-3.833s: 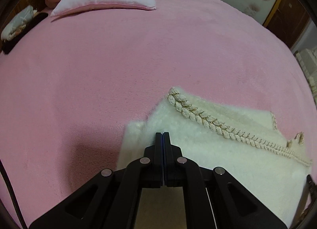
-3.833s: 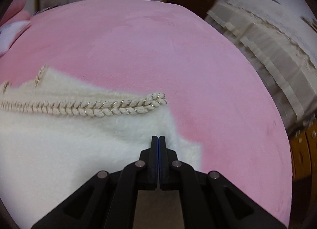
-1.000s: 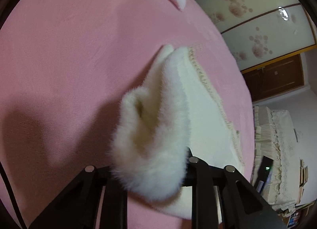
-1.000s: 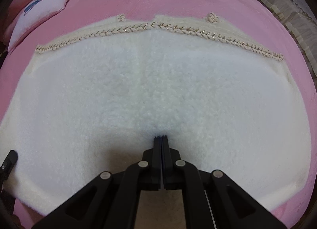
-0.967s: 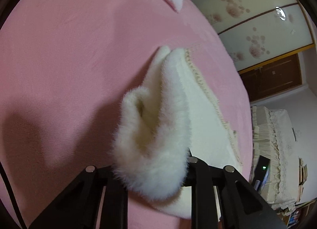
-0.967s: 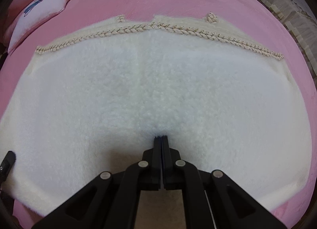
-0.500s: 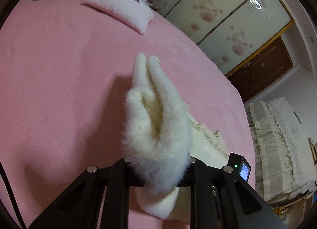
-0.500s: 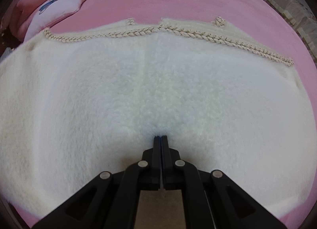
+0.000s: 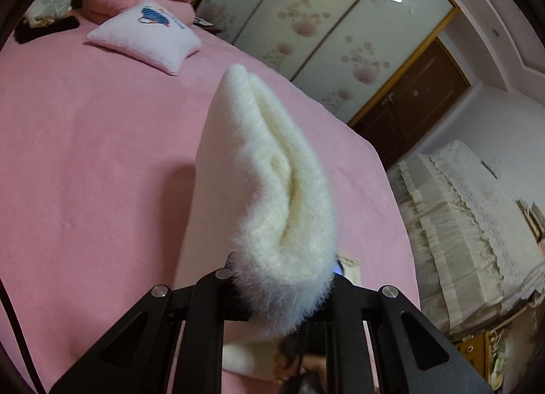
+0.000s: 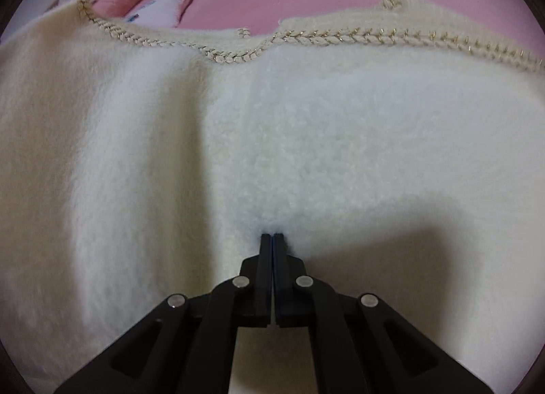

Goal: Fold large clothes

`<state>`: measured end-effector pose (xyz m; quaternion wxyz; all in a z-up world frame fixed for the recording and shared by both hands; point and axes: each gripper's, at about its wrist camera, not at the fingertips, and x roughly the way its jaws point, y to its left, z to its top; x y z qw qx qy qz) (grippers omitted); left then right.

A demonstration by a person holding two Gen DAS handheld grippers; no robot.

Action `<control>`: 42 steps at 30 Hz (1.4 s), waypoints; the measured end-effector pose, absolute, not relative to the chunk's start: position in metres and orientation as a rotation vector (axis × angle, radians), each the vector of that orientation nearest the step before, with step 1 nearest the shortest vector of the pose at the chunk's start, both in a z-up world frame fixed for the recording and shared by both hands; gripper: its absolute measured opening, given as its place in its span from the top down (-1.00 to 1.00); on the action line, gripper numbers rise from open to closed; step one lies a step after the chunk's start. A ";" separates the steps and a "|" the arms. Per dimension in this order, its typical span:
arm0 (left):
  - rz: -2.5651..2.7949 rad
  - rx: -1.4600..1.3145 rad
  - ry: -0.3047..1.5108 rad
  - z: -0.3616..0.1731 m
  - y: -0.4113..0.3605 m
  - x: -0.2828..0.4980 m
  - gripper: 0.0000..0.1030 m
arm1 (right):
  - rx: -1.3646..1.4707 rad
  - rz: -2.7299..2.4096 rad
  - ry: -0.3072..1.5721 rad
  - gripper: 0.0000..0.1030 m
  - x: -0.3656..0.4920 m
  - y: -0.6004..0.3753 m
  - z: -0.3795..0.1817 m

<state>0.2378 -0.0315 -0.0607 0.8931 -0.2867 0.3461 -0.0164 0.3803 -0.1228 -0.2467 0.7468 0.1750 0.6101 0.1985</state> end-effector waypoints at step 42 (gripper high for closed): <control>-0.241 -0.020 1.011 -0.160 -0.303 0.213 0.73 | 0.748 0.445 1.430 0.52 0.358 -0.523 -0.196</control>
